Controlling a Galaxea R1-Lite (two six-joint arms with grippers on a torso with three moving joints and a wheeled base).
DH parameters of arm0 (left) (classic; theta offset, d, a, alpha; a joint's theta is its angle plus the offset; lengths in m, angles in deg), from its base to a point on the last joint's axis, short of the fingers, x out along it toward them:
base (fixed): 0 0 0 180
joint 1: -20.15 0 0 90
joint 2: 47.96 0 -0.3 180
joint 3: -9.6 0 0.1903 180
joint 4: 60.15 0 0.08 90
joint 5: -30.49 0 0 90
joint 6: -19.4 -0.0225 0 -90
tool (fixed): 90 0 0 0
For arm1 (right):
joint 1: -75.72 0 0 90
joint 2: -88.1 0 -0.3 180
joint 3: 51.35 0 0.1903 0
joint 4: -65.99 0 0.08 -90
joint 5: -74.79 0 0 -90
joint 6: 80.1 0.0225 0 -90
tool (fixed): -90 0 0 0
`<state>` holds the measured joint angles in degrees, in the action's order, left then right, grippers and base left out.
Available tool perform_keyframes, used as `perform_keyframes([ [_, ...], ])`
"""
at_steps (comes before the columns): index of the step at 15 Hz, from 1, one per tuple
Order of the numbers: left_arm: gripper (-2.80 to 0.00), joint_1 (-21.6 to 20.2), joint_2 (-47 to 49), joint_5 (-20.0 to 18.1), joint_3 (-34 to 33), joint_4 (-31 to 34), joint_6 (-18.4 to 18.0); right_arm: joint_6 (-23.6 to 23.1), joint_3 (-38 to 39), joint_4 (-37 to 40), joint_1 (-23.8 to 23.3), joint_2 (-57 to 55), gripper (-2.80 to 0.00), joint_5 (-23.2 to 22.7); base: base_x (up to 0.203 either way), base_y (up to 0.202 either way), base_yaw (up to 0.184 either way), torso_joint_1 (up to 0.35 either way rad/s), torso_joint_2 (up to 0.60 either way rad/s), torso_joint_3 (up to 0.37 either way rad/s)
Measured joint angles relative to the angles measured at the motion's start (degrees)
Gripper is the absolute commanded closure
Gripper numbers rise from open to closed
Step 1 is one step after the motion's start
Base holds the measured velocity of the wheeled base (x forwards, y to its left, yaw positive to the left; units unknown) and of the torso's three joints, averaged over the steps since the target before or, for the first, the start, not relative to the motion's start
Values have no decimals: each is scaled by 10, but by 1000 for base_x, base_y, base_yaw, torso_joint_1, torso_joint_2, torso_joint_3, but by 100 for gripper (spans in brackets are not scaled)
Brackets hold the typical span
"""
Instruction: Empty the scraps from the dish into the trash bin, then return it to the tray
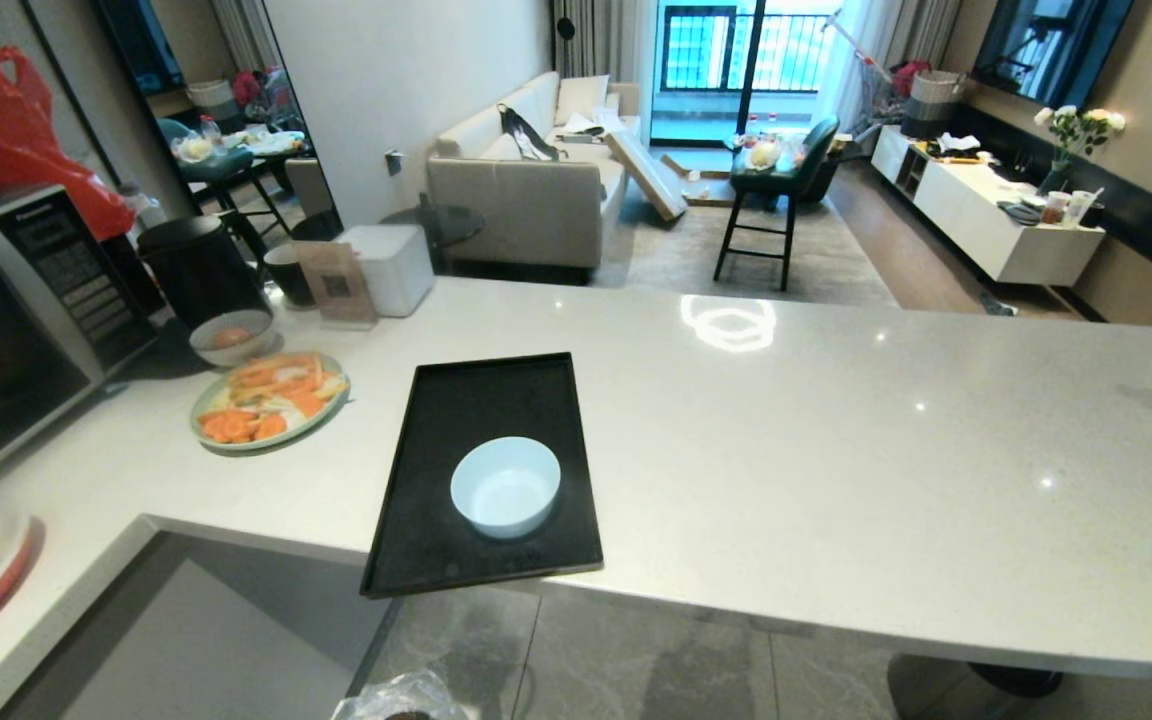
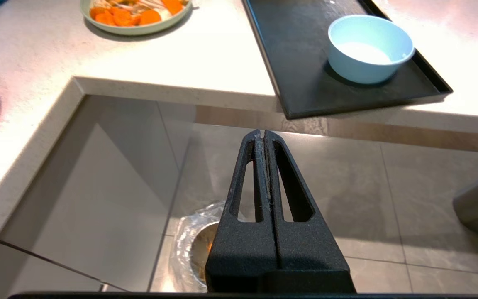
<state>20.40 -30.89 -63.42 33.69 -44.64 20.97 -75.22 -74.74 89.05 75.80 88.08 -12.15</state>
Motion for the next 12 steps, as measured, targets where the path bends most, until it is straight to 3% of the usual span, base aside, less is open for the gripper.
perform_keyframes([
  [2,0,5,-42,9,-6,35,19,0,0,0,0,0,0,0,0,0,0,0,0,0],
  [7,0,0,-145,18,-7,46,122,0,0,0,0,0,0,0,0,0,0,0,0,0],
  [9,0,-1,-161,20,-7,44,83,0,0,0,0,0,0,0,0,0,0,0,0,0],
  [12,0,-2,-169,29,-7,73,-27,0,0,0,0,0,0,0,0,0,0,0,0,0],
])
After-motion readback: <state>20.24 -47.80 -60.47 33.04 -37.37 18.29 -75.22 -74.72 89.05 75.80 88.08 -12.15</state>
